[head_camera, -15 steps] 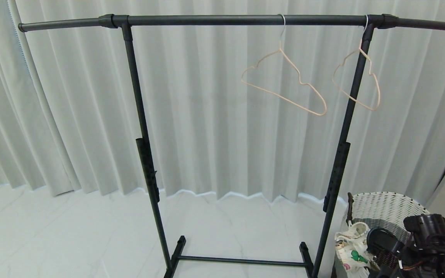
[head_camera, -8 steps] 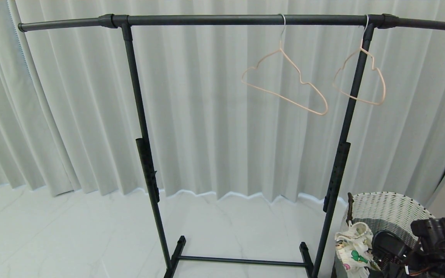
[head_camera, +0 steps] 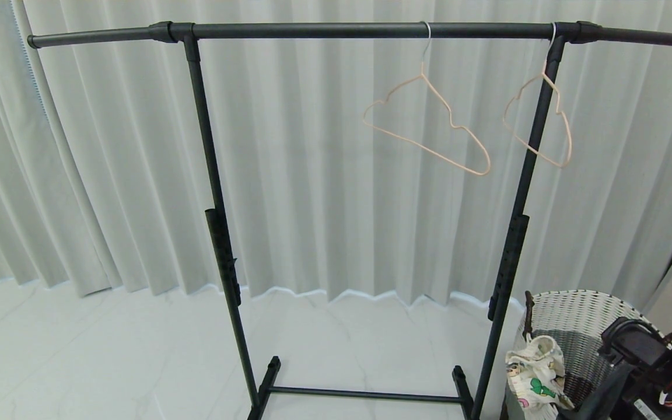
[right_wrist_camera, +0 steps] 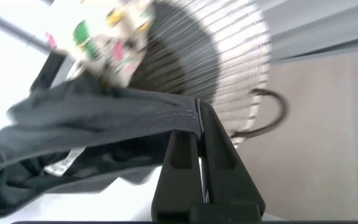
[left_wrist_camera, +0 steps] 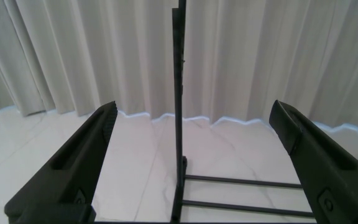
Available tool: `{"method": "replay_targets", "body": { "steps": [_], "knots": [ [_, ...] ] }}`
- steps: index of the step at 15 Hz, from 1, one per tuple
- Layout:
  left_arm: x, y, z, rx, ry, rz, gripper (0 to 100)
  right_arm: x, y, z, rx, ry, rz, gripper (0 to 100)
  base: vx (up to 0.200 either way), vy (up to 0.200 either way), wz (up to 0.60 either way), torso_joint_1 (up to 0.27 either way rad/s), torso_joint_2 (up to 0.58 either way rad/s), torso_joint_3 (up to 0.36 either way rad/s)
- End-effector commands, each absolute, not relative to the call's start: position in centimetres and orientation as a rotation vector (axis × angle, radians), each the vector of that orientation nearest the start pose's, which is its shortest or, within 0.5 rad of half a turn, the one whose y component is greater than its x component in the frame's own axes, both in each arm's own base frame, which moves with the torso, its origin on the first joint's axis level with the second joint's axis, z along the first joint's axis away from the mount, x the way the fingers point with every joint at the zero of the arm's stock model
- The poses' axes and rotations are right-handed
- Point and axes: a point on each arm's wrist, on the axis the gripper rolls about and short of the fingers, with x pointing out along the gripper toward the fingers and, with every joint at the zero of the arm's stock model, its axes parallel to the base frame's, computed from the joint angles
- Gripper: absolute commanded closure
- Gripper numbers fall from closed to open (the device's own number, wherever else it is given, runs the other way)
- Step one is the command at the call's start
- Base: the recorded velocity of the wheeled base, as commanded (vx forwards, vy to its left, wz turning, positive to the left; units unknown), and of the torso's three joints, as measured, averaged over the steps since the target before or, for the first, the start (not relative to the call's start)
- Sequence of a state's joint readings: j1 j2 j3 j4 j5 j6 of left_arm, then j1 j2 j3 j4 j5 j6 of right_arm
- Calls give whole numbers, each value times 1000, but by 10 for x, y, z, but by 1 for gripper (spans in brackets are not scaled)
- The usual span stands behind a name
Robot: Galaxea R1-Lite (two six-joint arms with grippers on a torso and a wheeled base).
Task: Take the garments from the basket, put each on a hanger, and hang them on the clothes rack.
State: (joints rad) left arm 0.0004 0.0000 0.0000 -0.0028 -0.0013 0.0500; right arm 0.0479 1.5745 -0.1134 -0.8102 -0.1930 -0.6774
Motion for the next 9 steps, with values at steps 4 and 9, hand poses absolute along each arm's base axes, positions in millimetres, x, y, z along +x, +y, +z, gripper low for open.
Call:
{"method": "replay_targets", "body": {
  "steps": [4,9],
  "knots": [
    [-23,0,76,49,-3,0,0,162,2,185,-711,535,27,100,0,0,0,0,0,0],
    [-23,0,76,52,-3,0,0,124,9,253,-694,553,97,100,0,0,0,0,0,0]
  ]
}}
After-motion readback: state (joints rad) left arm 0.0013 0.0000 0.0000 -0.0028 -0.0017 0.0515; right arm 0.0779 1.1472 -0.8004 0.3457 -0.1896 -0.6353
